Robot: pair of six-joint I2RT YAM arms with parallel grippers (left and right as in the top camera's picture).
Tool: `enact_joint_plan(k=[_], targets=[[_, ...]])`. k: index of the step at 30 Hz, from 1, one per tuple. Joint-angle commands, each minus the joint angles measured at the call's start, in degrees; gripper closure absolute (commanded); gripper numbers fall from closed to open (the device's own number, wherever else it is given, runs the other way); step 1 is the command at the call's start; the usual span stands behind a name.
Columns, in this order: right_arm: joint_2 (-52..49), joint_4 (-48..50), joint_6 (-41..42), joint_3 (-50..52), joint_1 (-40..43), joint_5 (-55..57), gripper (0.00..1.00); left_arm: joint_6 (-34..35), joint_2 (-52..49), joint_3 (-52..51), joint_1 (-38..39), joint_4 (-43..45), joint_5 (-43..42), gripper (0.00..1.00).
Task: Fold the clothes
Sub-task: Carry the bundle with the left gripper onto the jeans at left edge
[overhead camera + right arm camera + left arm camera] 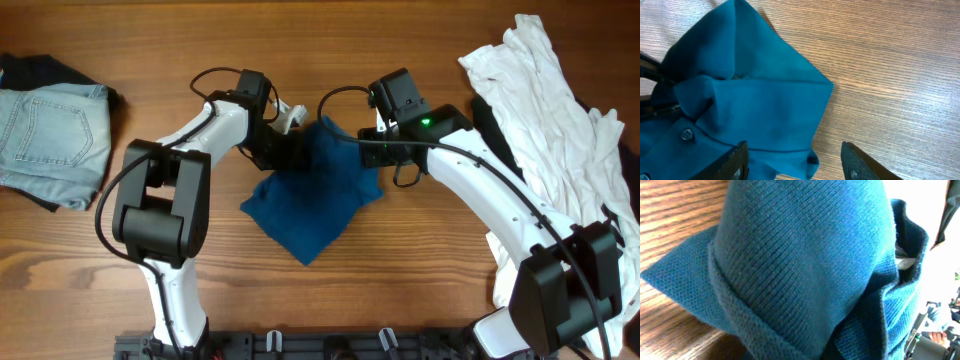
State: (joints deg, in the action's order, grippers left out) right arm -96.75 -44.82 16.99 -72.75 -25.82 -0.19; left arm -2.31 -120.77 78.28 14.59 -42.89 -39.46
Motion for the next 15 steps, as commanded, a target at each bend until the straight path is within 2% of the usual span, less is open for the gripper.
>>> enact_joint_plan(k=[1, 7, 11, 15], targets=[[1.5, -1.0, 4.9, -0.9, 0.1, 4.9, 0.41, -2.0, 1.1, 1.8, -4.1, 0.7, -0.6, 0.96], [4.4, -2.5, 5.7, -0.9, 3.3, 5.9, 0.39, -1.8, 12.4, 8.1, -22.4, 2.6, 4.9, 0.96], [4.4, -3.0, 5.7, -0.9, 3.4, 5.7, 0.39, -1.7, 17.1, 8.7, -34.6, 12.6, 6.1, 0.96], [4.4, -3.1, 5.6, -0.9, 3.4, 5.3, 0.39, -1.8, 17.3, 8.7, -44.6, 21.0, 6.8, 0.96]])
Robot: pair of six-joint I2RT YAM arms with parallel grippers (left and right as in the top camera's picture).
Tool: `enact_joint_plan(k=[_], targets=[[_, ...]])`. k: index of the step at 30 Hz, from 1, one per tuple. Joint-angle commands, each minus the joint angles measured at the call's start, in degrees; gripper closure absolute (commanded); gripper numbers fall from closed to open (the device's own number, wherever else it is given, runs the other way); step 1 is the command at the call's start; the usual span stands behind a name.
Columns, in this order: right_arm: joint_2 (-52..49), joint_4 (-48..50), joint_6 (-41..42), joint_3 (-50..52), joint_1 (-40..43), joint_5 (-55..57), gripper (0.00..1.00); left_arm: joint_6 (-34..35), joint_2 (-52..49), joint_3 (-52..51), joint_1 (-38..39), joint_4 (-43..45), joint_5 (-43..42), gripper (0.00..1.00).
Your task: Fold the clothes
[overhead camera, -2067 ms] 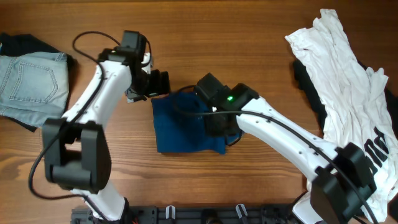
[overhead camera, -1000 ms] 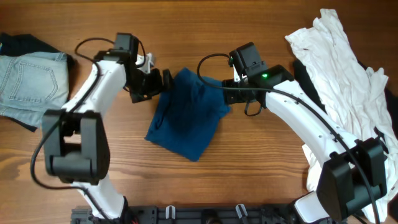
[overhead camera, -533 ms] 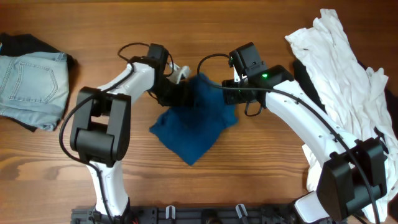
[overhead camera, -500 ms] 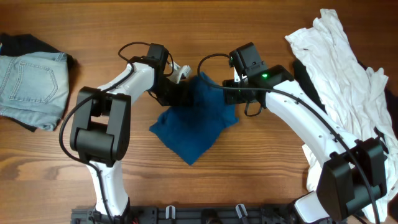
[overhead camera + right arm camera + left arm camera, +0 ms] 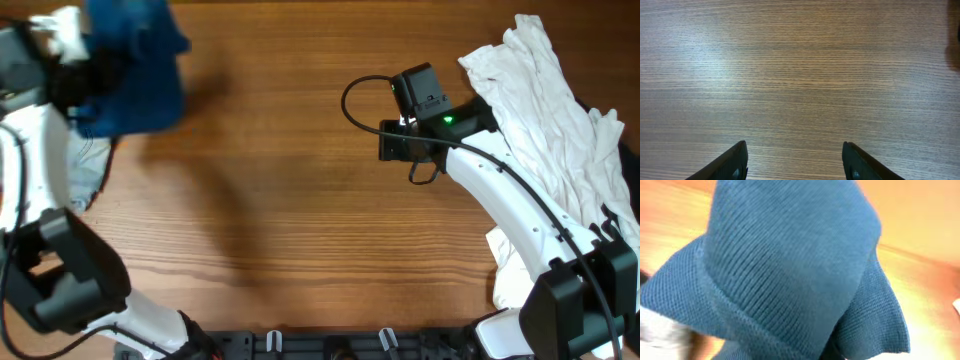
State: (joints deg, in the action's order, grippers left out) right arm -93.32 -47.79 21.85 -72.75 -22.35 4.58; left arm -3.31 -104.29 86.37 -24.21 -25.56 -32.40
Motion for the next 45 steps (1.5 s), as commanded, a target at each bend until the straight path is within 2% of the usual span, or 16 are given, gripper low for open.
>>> enact_joint_plan(k=[1, 2, 5, 7, 9, 14, 15, 17, 18, 20, 23, 27, 32, 35, 40, 45], targets=[[1.0, -0.1, 0.8, -0.9, -0.1, 0.5, 0.39, -0.8, 0.5, 0.7, -7.6, 4.4, 0.6, 0.96], [1.0, 0.0, 0.8, -0.9, -0.1, 0.5, 0.39, -0.8, 0.0, 0.7, -9.7, 4.9, 2.5, 0.91], [1.0, 0.0, 0.8, -0.9, -0.1, 0.5, 0.38, -0.8, -1.6, 0.7, -13.4, 5.7, 8.0, 0.91], [1.0, 0.0, 0.8, -0.9, -0.1, 0.5, 0.38, -0.8, -2.4, 0.7, -15.0, 7.0, 8.3, 0.90], [1.0, 0.0, 0.8, -0.9, -0.1, 0.3, 0.38, -0.8, -4.0, 0.7, -17.0, 7.6, 8.7, 0.80], [1.0, 0.1, 0.8, -0.9, -0.1, 0.1, 0.38, -0.8, -5.7, 0.7, -20.4, 8.4, 11.1, 0.78], [1.0, 0.1, 0.8, -0.9, -0.1, 0.1, 0.37, -0.8, -5.7, 0.7, -21.0, 8.7, 12.9, 0.72], [1.0, 0.1, 0.8, -0.9, -0.1, 0.0, 0.35, -0.8, -6.0, 0.7, -22.2, 8.7, 15.2, 0.43], [1.0, 0.1, 0.8, -0.9, -0.1, -0.1, 0.30, -0.7, -6.1, 0.7, -22.8, 8.6, 15.1, 0.21], [1.0, 0.1, 0.8, -0.9, -0.1, -0.8, 0.18, 1.8, -6.1, 0.7, -23.7, 8.8, 14.9, 0.00], [1.0, 0.1, 0.7, -0.9, -0.1, -2.1, 0.01, 2.8, -5.2, 0.7, -23.7, 9.5, 12.3, 0.00], [1.0, 0.7, 1.6, -0.9, -0.1, -4.0, 0.00, 2.7, -2.1, 0.7, -20.3, 9.2, 6.6, 0.00], [1.0, 4.2, 3.7, -0.9, 1.2, -6.5, 0.00, 2.4, 1.0, 0.7, -7.2, 3.2, 6.6, 0.00], [1.0, 5.2, 2.2, -0.9, 8.6, -9.7, 0.00, 2.5, 0.5, 0.7, 4.7, -8.1, 9.8, 0.00], [1.0, 5.6, -8.9, -0.9, 20.2, -14.1, 0.00, 2.5, 0.2, 0.7, 18.1, -30.9, 17.1, 0.00], [2.3, -2.3, -10.0, -0.9, 26.1, -14.3, 0.00, 6.4, 0.7, 0.7, 21.2, -44.3, 19.7, 0.00]])
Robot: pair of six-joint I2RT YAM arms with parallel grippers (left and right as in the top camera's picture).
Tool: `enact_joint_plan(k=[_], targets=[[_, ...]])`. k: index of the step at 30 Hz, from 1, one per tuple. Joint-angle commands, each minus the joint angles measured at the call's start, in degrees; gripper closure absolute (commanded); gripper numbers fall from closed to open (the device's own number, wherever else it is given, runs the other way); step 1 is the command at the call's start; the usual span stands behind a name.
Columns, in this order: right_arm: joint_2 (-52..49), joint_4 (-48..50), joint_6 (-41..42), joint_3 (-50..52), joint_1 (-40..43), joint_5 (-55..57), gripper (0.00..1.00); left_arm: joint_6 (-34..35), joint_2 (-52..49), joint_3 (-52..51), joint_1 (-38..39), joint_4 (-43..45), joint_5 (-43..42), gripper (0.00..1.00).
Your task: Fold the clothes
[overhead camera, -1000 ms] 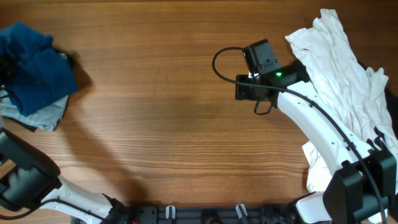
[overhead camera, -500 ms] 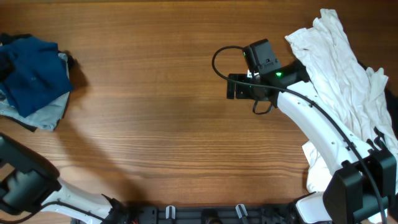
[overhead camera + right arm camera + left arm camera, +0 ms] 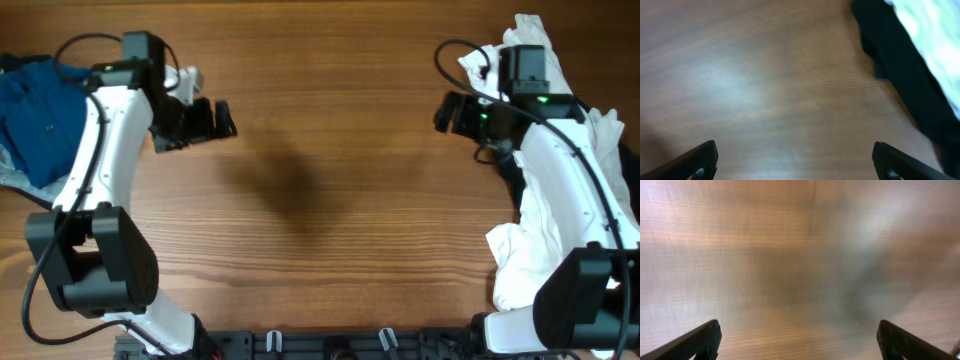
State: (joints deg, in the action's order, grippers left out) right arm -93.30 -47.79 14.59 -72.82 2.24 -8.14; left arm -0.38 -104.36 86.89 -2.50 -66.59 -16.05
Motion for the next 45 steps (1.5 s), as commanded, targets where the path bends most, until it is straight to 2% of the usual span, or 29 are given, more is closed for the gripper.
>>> enact_joint_plan(k=[1, 4, 7, 13, 15, 18, 22, 36, 41, 45], targets=[[3.5, -3.3, -3.9, -0.8, 1.6, -1.6, 0.00, 3.9, 1.6, 0.1, -0.9, -4.1, 3.3, 0.00], [9.4, -4.4, -4.0, -0.6, 1.6, 0.2, 0.00, 4.3, 6.8, -0.9, -1.2, -4.5, 4.9, 0.00], [17.4, -3.5, -3.9, 1.3, 1.6, 0.3, 0.00, 4.3, 16.1, -5.4, -1.2, -0.4, 5.7, 0.00], [36.7, 3.4, -5.6, 12.3, 1.5, 2.6, 0.00, 5.6, 43.8, -25.7, -1.2, 17.5, 6.7, 0.00], [44.2, 4.9, -1.7, 17.8, 1.5, 7.4, 0.00, 5.6, 52.2, -31.9, -1.2, 21.1, 6.8, 0.00], [50.8, 1.2, -0.5, 21.2, 1.5, 8.8, 0.00, 5.6, 58.5, -35.6, -1.2, 20.5, 6.7, 0.00], [52.2, -3.5, -0.5, 21.3, 1.5, 8.8, 0.00, 5.6, 60.2, -35.7, -1.2, 20.3, 6.7, 0.00], [44.4, -3.5, -0.5, 21.6, 1.5, 8.8, 0.00, 5.6, 60.0, -35.7, -1.2, 20.3, 6.7, 0.00], [53.0, -3.7, -2.7, 21.9, 1.5, 8.8, 0.00, 5.6, 60.0, -35.7, -1.2, 20.3, 6.7, 0.00], [63.6, 1.0, -6.1, 25.9, 1.5, 8.3, 0.00, 5.6, 60.0, -35.7, -1.2, 20.3, 6.7, 0.00]])
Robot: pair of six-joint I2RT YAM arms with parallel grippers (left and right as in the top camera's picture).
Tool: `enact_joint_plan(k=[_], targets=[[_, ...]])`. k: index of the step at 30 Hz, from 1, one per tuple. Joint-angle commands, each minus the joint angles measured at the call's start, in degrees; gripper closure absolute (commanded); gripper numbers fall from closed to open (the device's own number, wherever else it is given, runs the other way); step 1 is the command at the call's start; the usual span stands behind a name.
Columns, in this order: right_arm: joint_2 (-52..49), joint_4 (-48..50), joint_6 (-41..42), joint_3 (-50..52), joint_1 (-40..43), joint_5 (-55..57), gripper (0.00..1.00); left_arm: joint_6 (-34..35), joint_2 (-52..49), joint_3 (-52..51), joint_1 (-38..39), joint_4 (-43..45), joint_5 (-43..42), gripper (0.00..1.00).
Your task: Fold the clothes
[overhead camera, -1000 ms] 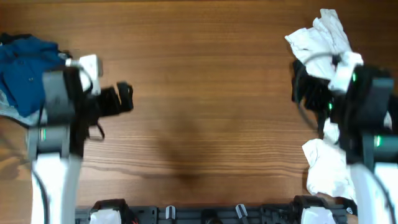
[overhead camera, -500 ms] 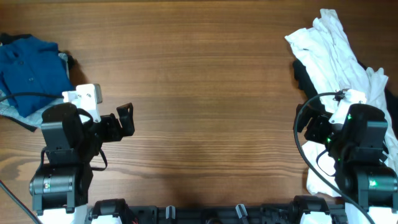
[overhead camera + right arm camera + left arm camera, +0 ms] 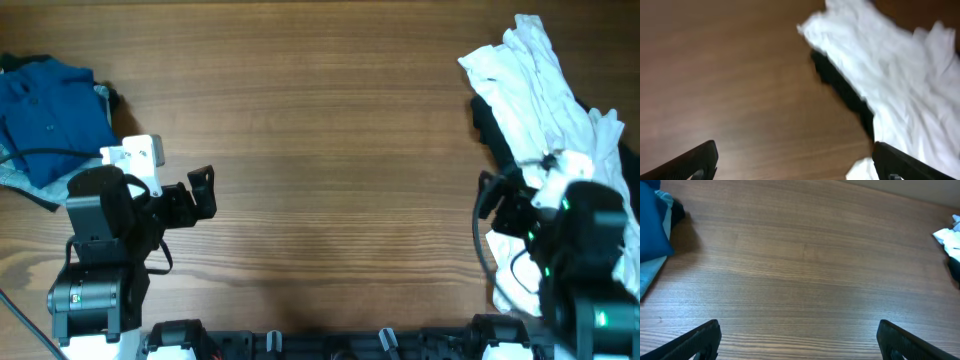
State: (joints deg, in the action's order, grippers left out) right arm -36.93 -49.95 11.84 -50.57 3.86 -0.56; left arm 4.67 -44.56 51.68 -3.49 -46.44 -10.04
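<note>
The blue knit garment lies bunched at the far left on top of light denim; in the left wrist view its edge shows at the left border. A heap of white clothes with a dark garment under it lies at the right, and shows in the right wrist view as white cloth over dark cloth. My left gripper is open and empty over bare wood. My right gripper is open and empty beside the white heap.
The wooden table stretches between the two piles. More white cloth lies near the front right edge, under the right arm. A black rail runs along the near edge.
Both arms have drawn back from the far half of the table to the near side. Both grippers are still open and empty. The blue garment stays on the left stack.
First my left gripper was shut on the blue garment at the table's middle, with the right gripper open beside it. Then the left held it over the far left denim. Later it lay there, with the left gripper open. Now both arms stand near the front edge.
</note>
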Motion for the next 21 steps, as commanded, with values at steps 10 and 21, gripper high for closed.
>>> enact_joint_plan(k=[10, 21], targets=[[36.8, 33.7, -3.9, 35.0, -0.2, -4.7, 0.00, 0.5, 0.2, -0.5, -0.2, 0.1, 0.7, 0.00], [36.8, 52.9, -5.3, 50.3, -0.8, -4.4, 0.00, 0.5, 0.2, -0.5, -0.2, 0.1, 0.7, 0.00]])
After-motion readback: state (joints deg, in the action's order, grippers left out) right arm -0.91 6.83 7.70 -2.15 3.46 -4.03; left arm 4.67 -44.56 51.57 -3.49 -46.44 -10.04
